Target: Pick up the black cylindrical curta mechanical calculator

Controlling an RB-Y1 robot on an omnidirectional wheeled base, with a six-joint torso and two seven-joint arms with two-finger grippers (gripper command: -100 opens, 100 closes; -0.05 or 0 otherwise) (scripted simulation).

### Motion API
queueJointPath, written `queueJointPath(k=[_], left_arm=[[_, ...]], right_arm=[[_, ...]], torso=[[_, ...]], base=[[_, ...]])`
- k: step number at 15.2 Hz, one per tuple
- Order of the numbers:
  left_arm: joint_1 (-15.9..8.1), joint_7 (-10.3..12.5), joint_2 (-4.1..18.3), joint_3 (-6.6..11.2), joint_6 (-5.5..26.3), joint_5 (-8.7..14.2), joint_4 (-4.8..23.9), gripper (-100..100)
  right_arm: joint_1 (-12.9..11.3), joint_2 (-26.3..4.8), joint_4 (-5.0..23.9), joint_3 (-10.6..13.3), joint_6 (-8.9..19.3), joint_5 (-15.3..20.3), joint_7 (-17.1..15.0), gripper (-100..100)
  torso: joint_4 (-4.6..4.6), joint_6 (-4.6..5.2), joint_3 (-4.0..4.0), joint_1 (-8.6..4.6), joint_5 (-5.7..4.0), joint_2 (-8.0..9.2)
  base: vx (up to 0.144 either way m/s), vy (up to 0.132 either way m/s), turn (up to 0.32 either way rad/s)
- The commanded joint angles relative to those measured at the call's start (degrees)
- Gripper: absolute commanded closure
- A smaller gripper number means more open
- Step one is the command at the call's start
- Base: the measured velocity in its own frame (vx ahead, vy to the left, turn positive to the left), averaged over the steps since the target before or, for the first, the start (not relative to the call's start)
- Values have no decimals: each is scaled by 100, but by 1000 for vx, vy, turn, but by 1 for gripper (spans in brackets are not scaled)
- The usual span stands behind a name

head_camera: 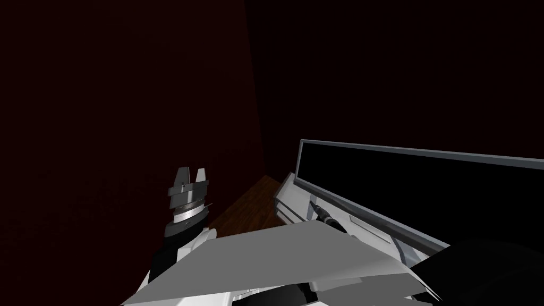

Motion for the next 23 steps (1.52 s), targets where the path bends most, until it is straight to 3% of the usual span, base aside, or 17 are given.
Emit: queueJointPath(k=[1,8,17,23], left_arm=[[0,0,0,0,0,0,0,0],[0,0,0,0,0,0,0,0],[0,0,0,0,0,0,0,0],[0,0,0,0,0,0,0,0]], right_arm=[[-60,-40,286,8,-8,3,55,-100],[-158,-187,956,41,208,49,339,-100],[-389,-492,2312,128,696,153,987,-100],[-472,-582,2952,164,862,188,1209,-100]], torso=[[0,0,0,0,0,0],[0,1,0,-2,0,0],[-1,2,0,-2,-2,1],[-14,8,-13,-59,-30,-13]], base=[[-13,-2,117],[-13,0,164],[-19,7,268],[-11,15,196]])
